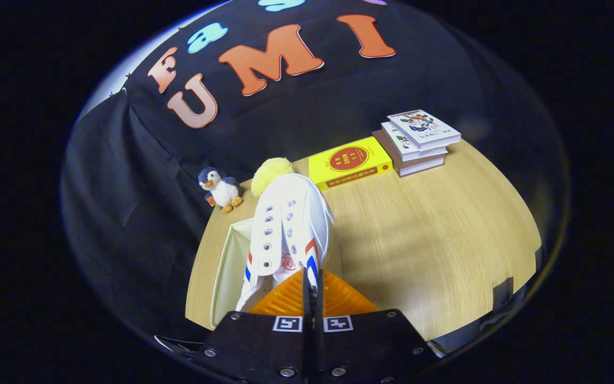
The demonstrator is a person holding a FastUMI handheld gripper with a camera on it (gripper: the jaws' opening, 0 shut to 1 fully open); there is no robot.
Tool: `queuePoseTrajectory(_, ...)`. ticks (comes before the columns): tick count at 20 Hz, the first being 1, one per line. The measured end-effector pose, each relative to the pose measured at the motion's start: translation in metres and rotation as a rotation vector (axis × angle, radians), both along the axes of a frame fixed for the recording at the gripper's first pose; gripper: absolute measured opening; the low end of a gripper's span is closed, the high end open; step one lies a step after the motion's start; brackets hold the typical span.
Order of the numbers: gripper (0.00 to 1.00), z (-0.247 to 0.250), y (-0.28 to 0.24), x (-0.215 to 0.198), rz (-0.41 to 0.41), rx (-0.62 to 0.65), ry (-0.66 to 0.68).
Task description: Open the storage box then place both shoes into the box .Put the left shoe in first, then the right shoe, with the right side of both shoes facing outward in a uniform manner.
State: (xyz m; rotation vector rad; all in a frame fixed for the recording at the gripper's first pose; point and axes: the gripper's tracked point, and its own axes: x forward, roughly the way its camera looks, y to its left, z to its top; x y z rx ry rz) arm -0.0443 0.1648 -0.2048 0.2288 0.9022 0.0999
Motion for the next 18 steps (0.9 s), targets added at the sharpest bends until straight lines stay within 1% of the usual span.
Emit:
queuePoseTrajectory(6, 0.0, -0.034, 0.036, -0.008, 0.022, -0.057, 0.057)
queuePoseTrajectory(13, 0.01, -0.077, 0.037, -0.017, -0.017, -0.191, 0.141)
queuePoseTrajectory(14, 0.05, -0.076, 0.047, -0.016, -0.01, -0.164, 0.13)
queuePoseTrajectory(15, 0.12, -0.067, 0.061, -0.01, -0.003, -0.12, 0.093)
queuePoseTrajectory(16, 0.23, -0.052, 0.065, -0.007, 0.002, -0.103, 0.062)
queuePoseTrajectory(17, 0.24, -0.04, 0.065, -0.002, 0.004, -0.108, 0.029)
queuePoseTrajectory(18, 0.31, -0.029, 0.066, 0.002, 0.009, -0.115, -0.002)
